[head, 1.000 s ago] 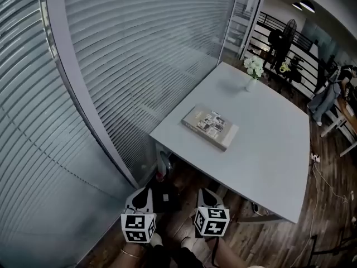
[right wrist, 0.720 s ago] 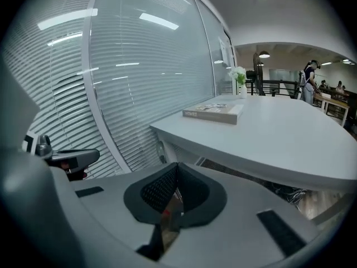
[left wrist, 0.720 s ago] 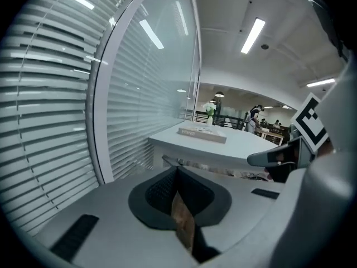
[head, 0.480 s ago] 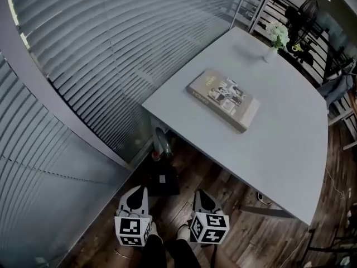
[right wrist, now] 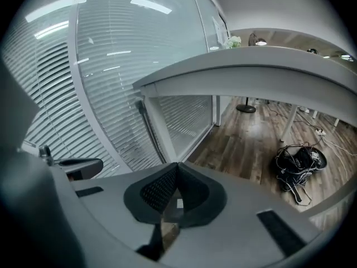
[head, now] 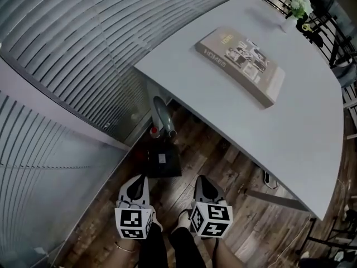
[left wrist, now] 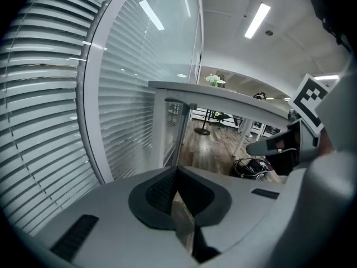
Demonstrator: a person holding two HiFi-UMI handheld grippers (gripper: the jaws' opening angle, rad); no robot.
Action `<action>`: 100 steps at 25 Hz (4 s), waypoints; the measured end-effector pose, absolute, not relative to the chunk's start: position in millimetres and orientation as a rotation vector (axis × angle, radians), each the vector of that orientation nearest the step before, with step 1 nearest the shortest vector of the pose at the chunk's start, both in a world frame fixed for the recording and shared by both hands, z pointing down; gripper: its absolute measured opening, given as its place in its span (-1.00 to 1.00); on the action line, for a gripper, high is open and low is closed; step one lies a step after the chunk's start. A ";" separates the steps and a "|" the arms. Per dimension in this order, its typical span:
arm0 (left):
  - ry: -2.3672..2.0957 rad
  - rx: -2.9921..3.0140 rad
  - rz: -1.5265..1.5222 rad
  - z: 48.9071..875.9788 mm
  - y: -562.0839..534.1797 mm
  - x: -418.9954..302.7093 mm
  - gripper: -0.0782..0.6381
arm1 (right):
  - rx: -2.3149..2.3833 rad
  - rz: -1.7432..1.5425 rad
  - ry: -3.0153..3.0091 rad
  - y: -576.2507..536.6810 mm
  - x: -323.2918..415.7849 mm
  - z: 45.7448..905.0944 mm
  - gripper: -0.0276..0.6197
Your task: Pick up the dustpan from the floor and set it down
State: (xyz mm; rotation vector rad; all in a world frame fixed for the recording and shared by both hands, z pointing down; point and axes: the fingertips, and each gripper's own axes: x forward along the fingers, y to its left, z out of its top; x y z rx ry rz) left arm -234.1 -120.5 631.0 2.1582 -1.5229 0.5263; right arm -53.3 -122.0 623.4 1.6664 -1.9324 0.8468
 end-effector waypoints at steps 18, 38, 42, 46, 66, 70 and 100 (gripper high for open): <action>-1.468 2.242 0.496 632.0 -152.5 -220.8 -0.60 | 1.711 0.907 -1.876 -122.4 -36.4 638.8 -0.82; -1.392 2.418 0.541 649.3 -226.6 -185.3 -0.16 | 1.774 0.941 -1.778 -115.1 -3.6 656.0 -0.82; -1.389 2.427 0.544 654.7 -242.4 -181.3 -0.16 | 1.772 0.952 -1.760 -111.2 -0.9 661.0 -0.82; -1.386 2.436 0.546 658.1 -252.6 -178.5 -0.16 | 1.769 0.957 -1.750 -108.7 0.9 664.7 -0.82; -1.368 2.485 0.572 663.0 -262.5 -164.4 -0.50 | 1.809 0.976 -1.689 -86.8 20.3 672.7 -0.82; -1.396 2.497 0.600 660.4 -255.8 -165.7 -0.51 | 1.826 0.978 -1.687 -83.1 22.7 669.8 -0.82; -1.265 2.681 0.484 371.3 -158.6 -104.2 -0.52 | 1.993 0.683 -1.909 -80.1 41.5 395.7 -0.82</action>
